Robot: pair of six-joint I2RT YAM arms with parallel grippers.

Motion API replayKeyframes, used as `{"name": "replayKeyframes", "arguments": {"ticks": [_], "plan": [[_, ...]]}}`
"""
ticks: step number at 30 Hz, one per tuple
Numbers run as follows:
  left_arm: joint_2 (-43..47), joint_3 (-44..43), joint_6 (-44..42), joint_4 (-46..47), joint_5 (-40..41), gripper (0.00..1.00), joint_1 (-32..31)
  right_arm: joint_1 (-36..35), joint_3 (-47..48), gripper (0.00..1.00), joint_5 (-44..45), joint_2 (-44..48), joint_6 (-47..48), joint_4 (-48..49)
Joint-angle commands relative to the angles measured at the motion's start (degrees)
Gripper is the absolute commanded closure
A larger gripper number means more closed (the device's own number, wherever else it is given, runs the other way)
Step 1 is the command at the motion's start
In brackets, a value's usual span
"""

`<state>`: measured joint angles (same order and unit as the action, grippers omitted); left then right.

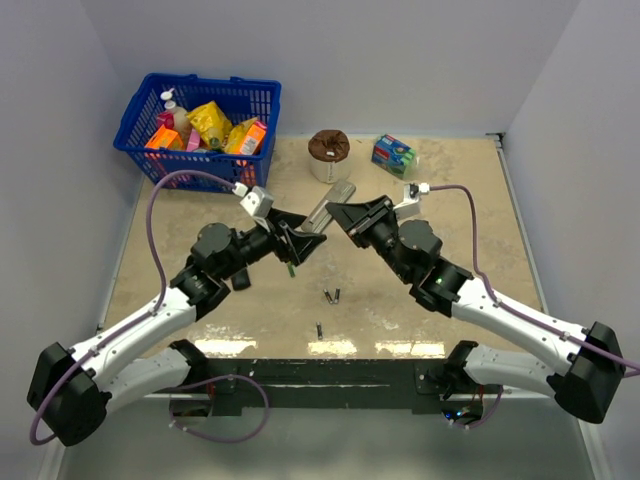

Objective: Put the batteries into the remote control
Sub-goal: Adjust the remote control.

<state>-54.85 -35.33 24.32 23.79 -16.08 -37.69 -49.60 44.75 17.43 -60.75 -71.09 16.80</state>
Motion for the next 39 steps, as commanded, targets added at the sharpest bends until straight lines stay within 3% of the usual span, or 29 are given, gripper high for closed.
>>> {"name": "replayKeyframes", "arguments": {"ticks": [1, 7, 10, 11, 13, 14, 17, 20, 24, 25, 30, 32, 39], "plan": [[-2.2, -3.9, -0.8, 5.1, 1.6, 0.25, -1.2, -0.1, 0.0, 1.0, 1.6, 0.0, -1.8, 2.3], [-3.6, -4.7, -0.1, 5.6, 1.6, 0.44, -1.5, -0.1, 1.5, 1.0, 1.0, -1.5, -0.5, 0.7], [-3.3, -5.6, -2.2, 3.6, 2.2, 0.64, -1.5, -0.1, 2.1, 1.0, 0.4, -1.8, 0.7, 0.2], [-3.2, -5.8, -3.2, 2.9, 2.5, 0.75, -1.5, -0.1, 2.4, 0.9, -0.2, -1.8, 1.1, -0.9], [-2.4, -6.9, -7.7, -0.6, 2.3, 0.84, -1.5, 0.3, 2.8, 0.75, -1.2, -1.7, 3.7, -2.3], [-2.0, -7.4, -9.5, -2.1, 1.8, 0.9, -1.5, 0.6, 4.1, 0.59, -2.3, -1.4, 4.6, -5.7], [-0.5, -9.7, -17.8, -8.9, 0.7, 0.97, -1.4, 2.1, 7.5, 0.36, -6.8, -0.9, 12.0, -12.2], [0.0, -12.9, -25.9, -16.9, -0.4, 1.0, -1.3, 6.5, 11.7, 0.24, -13.6, -0.5, 21.1, -19.4], [-1.1, -18.4, -35.1, -29.6, -4.8, 1.0, -1.3, 19.6, 17.3, 0.19, -30.7, -0.7, 37.8, -28.5], [-1.5, -19.5, -38.5, -31.7, -6.2, 1.0, -1.4, 21.5, 20.8, 0.17, -38.4, -1.4, 41.7, -31.3], [-3.9, -26.1, -47.5, -43.1, -14.8, 1.0, -1.3, 25.6, 32.2, 0.14, -57.9, -9.1, 66.1, -53.3], [-4.4, -27.9, -50.7, -45.3, -16.4, 1.0, -1.4, 25.6, 33.4, 0.14, -66.8, -11.2, 68.7, -54.9], [-7.5, -33.7, -57.8, -52.7, -20.0, 1.0, -1.4, 24.7, 34.3, 0.14, -78.0, -15.4, 74.5, -57.8]]}}
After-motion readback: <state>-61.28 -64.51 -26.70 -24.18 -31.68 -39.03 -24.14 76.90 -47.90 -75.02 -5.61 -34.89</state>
